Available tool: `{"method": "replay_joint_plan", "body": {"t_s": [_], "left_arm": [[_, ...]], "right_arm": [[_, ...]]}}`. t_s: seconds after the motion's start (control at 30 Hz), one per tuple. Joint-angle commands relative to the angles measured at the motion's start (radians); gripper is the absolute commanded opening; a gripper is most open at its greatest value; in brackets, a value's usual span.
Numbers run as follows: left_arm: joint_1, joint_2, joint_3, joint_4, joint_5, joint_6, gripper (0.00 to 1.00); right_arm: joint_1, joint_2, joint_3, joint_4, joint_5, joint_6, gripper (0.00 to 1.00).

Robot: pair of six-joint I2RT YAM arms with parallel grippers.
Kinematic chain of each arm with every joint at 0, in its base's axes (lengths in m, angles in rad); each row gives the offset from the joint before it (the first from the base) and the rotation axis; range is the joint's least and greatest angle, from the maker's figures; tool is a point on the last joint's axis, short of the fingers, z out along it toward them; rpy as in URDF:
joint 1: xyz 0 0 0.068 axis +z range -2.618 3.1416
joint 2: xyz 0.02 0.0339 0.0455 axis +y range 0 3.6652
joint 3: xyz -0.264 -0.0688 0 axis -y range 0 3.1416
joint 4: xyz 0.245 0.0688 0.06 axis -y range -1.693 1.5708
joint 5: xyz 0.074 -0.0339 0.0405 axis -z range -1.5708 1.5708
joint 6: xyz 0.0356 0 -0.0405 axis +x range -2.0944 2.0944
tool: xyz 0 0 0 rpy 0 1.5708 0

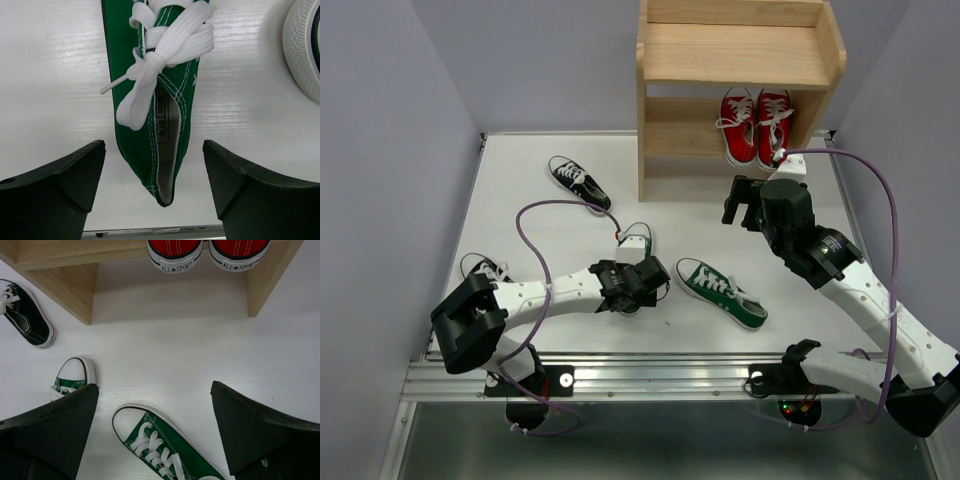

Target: Place and organize the shoes onto the shoe shelf

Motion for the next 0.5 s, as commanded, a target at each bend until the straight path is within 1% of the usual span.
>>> {"method": "replay_joint_plan", "body": {"t_s": [0.0, 0.07, 0.17, 0.2, 0.37, 0.4, 0.47], "left_arm": [[-0.008, 0.014, 0.033, -0.055, -0.027, -0.036, 0.91], [-0.009, 0.017, 0.024, -0.032, -0.011, -0.051, 0.91], [-0.008, 0.012, -0.002, 0.000, 0.010, -0.055, 0.84], [-0.008, 0.011, -0.014, 0.007, 0.010, -0.056, 0.78], [-0.008, 0.009, -0.040, 0.026, -0.011, -0.045, 0.61], [-0.008, 0.007, -0.046, 0.026, -0.020, -0.039, 0.53], [-0.008, 0.004, -0.050, 0.029, -0.025, -0.033, 0.43]], "right_arm": [[0.003, -0.015, 0.036, 0.006, -0.018, 0.005, 1.00], [0.003, -0.015, 0.041, 0.002, -0.020, 0.005, 1.00], [0.003, -0.015, 0.051, -0.018, -0.026, 0.014, 1.00], [0.003, -0.018, 0.053, -0.023, -0.027, 0.020, 1.00], [0.003, -0.030, 0.041, -0.037, -0.035, 0.043, 1.00], [0.003, -0.035, 0.038, -0.043, -0.035, 0.046, 1.00], [0.003, -0.052, 0.025, -0.045, -0.033, 0.060, 1.00]]}}
